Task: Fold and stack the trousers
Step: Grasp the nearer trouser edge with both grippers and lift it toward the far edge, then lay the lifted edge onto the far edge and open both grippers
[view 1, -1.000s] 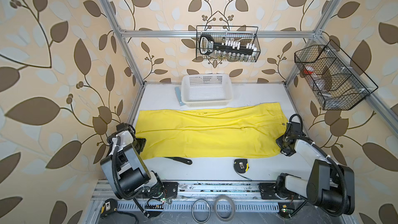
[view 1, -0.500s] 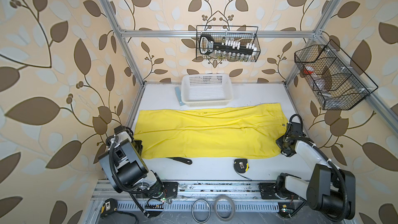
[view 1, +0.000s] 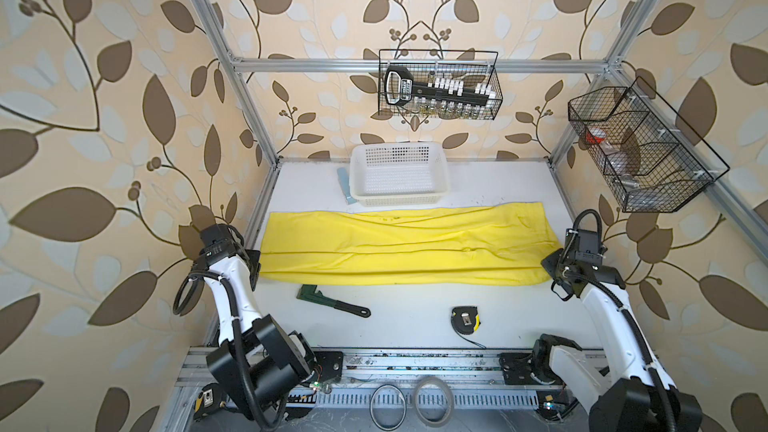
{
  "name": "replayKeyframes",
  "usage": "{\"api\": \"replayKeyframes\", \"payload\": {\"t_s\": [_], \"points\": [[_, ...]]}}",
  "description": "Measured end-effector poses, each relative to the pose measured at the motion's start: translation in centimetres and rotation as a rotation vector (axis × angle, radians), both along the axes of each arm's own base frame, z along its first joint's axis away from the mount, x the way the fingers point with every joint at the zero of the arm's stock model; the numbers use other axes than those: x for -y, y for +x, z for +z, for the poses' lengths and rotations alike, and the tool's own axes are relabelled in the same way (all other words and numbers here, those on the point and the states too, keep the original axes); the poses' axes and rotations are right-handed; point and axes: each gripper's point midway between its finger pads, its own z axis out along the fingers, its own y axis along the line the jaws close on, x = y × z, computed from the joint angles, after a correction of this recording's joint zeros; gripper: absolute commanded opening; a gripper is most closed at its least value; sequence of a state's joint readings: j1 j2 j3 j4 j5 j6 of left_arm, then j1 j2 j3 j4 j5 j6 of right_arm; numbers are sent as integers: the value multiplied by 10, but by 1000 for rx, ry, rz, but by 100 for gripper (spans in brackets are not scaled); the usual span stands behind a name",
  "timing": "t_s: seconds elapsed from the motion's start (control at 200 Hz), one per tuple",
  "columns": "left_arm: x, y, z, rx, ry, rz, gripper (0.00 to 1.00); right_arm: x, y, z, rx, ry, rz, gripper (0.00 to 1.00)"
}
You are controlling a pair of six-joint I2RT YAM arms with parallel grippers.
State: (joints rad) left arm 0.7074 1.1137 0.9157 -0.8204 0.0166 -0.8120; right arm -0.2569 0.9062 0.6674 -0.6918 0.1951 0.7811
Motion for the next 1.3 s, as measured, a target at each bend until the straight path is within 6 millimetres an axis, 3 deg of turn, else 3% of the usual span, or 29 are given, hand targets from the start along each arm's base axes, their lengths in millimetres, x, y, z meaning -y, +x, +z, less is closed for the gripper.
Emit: {"api": "replayKeyframes", "payload": {"t_s": [0.18, 0.455, 0.585, 0.705, 0.835, 1.05, 1.299], "points": [[5, -9, 47, 70, 76, 9, 0, 1, -7, 40, 77, -33, -15, 4], [6, -30, 129, 188, 247, 58, 0, -1, -25, 82, 153, -59, -29, 5], [9, -43, 145, 208, 300, 81, 0, -2, -33, 95, 179, -84, -36, 5], [9, -42, 144, 205, 297, 81, 0, -2, -35, 96, 179, -93, -45, 6], [1, -25, 128, 183, 246, 62, 0, -2, -23, 87, 136, -88, -33, 7], [-16, 23, 82, 96, 113, 9, 0, -11, 16, 61, 46, -65, 26, 8], [-4, 84, 37, -17, 81, -113, 0, -5, 46, 43, -7, -90, 19, 8]]}}
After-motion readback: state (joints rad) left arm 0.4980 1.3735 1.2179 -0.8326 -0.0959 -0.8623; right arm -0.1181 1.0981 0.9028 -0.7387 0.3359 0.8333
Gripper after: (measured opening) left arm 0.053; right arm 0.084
